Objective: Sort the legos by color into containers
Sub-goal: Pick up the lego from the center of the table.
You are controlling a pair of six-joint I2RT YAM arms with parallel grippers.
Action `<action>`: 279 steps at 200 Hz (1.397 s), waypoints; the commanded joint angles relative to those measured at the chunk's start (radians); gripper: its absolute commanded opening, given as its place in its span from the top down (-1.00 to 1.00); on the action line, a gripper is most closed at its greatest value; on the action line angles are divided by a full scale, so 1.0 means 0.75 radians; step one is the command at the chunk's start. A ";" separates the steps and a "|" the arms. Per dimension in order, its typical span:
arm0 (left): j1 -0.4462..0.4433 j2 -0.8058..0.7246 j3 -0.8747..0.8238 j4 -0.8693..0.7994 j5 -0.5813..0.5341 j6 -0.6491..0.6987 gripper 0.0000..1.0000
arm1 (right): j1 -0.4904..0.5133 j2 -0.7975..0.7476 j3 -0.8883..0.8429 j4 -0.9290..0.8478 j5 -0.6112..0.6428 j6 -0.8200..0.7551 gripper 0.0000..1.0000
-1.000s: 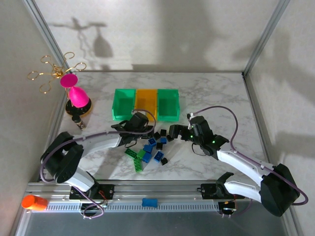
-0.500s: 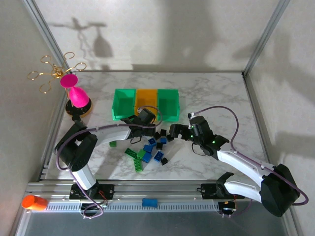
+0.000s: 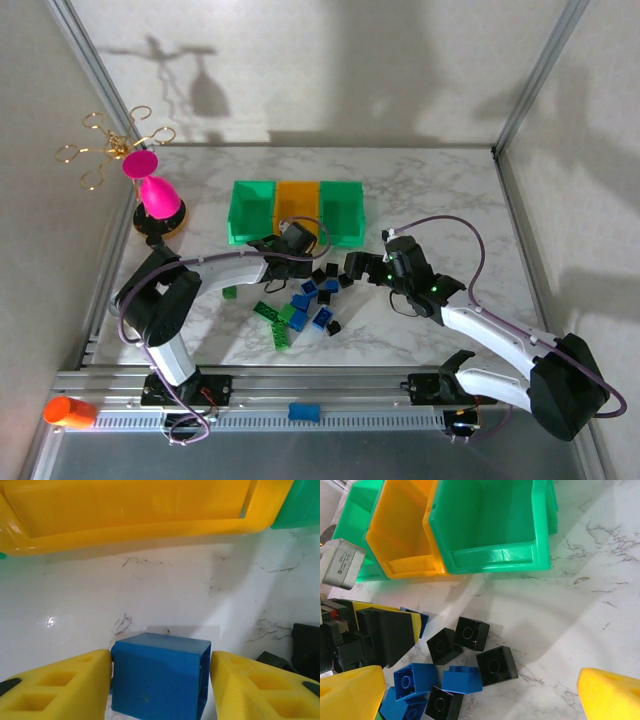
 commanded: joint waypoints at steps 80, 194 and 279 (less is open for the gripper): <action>-0.010 0.013 -0.011 -0.014 -0.032 -0.004 -0.10 | 0.017 -0.038 0.000 0.001 0.038 0.023 -0.97; -0.010 -0.049 -0.001 -0.039 -0.046 -0.014 0.09 | 0.017 -0.051 0.013 0.001 0.034 0.006 -0.98; 0.004 -0.327 -0.004 -0.173 -0.184 -0.049 0.10 | 0.094 0.004 0.076 0.061 -0.008 -0.011 -0.98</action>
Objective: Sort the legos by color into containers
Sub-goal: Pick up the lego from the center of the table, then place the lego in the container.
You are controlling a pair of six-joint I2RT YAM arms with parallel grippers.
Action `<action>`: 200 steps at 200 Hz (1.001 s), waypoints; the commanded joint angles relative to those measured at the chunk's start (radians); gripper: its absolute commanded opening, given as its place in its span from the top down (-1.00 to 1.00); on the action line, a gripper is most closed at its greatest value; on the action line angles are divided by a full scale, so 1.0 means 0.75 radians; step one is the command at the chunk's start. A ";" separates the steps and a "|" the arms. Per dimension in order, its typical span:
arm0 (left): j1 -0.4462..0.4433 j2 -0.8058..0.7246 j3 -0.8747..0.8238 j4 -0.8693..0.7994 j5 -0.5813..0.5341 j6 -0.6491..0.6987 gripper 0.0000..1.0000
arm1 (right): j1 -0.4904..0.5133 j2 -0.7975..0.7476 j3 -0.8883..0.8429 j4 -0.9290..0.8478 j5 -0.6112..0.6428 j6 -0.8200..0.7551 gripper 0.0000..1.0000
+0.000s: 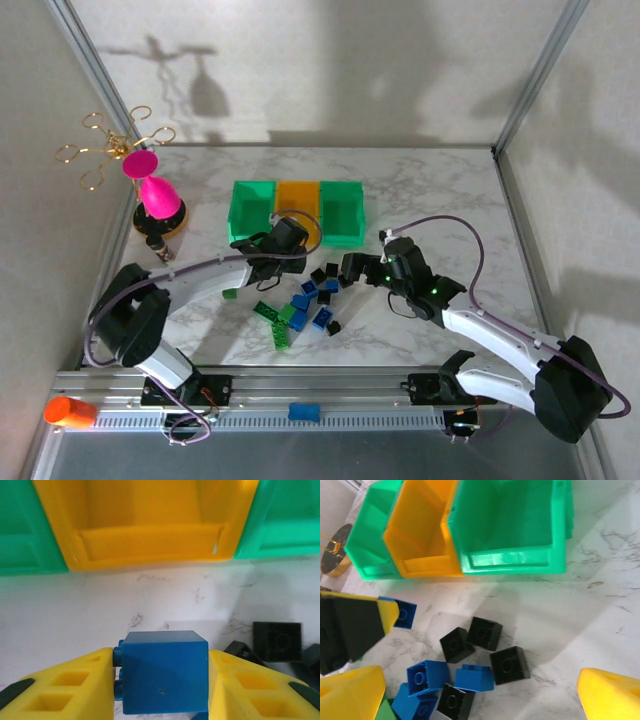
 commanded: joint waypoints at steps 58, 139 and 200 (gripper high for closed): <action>0.179 -0.057 0.116 -0.078 -0.243 -0.037 0.15 | 0.103 0.135 0.106 0.158 -0.007 0.004 -0.98; 0.402 0.226 0.319 0.034 -0.264 0.018 0.15 | 0.105 0.184 0.116 0.226 0.058 -0.002 -0.97; 0.465 0.439 0.444 0.076 -0.186 0.052 0.05 | 0.104 0.189 0.135 0.206 0.109 -0.031 -0.98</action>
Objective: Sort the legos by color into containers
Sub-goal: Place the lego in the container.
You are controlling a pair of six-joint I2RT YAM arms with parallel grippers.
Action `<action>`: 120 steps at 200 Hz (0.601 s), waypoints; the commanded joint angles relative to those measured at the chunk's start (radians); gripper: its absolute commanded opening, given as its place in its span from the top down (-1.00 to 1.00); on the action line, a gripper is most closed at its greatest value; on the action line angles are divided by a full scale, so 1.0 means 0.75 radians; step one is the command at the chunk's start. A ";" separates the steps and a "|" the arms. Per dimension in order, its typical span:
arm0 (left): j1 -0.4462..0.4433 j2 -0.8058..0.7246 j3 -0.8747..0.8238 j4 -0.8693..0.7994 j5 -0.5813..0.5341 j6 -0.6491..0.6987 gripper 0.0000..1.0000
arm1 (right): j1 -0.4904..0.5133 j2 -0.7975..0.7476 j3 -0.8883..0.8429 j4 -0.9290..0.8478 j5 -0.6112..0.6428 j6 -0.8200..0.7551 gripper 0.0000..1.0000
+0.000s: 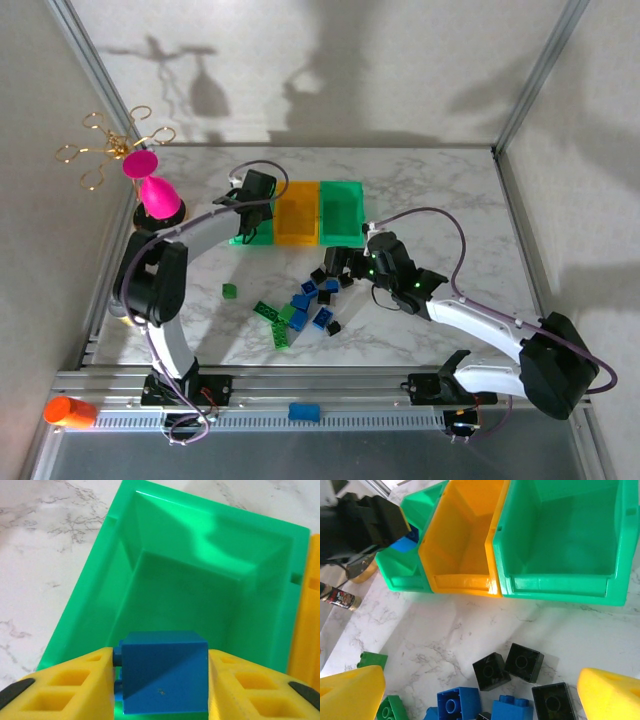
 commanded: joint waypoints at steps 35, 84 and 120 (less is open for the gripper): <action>0.012 0.069 0.069 0.018 0.028 0.036 0.00 | 0.014 0.023 0.059 0.015 0.061 -0.036 -0.98; 0.015 0.023 0.068 0.002 0.021 0.053 -0.09 | 0.015 0.039 0.081 0.013 0.062 -0.052 -0.98; 0.015 -0.066 0.064 -0.027 0.069 0.048 -0.08 | 0.016 0.024 0.094 -0.007 0.067 -0.066 -0.97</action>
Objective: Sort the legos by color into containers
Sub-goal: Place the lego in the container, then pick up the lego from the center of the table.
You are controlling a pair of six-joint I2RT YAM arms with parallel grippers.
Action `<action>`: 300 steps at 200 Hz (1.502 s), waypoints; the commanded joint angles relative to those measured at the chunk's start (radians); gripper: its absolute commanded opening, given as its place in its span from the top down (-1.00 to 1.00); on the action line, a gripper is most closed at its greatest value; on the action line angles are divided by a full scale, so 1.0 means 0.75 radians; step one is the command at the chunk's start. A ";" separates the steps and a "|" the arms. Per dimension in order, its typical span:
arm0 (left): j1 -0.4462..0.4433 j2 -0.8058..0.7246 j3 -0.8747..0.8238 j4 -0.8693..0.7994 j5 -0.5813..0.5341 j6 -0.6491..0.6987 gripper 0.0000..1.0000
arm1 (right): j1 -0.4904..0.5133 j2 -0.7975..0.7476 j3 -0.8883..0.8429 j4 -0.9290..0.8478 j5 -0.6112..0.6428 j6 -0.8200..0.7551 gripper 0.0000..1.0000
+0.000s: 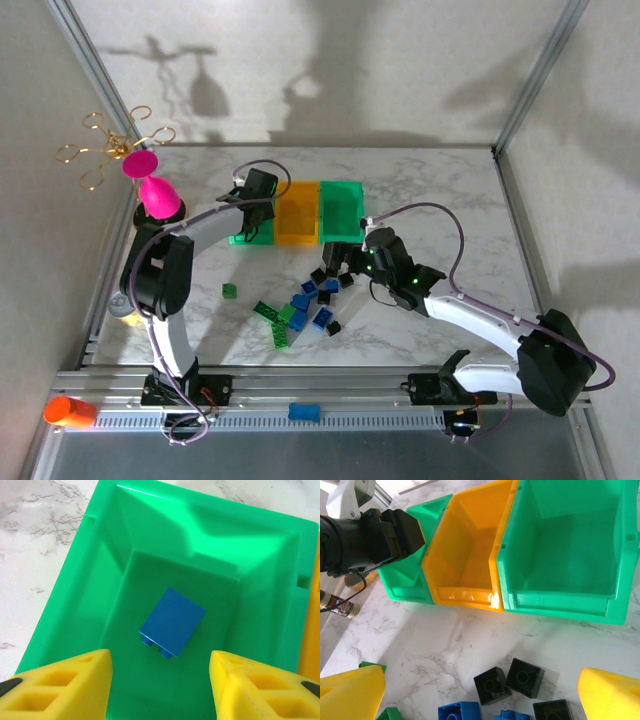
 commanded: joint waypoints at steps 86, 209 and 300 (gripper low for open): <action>-0.139 -0.510 -0.257 -0.042 0.240 -0.042 -0.08 | 0.000 -0.080 -0.002 -0.101 0.019 -0.015 -0.98; -0.694 -0.543 -0.509 -0.094 0.296 -0.112 -0.27 | -0.113 -0.293 -0.237 -0.123 -0.221 0.090 -0.97; -0.752 -0.323 -0.420 -0.086 0.237 -0.221 -0.22 | -0.175 -0.265 -0.251 -0.095 -0.237 0.106 -0.98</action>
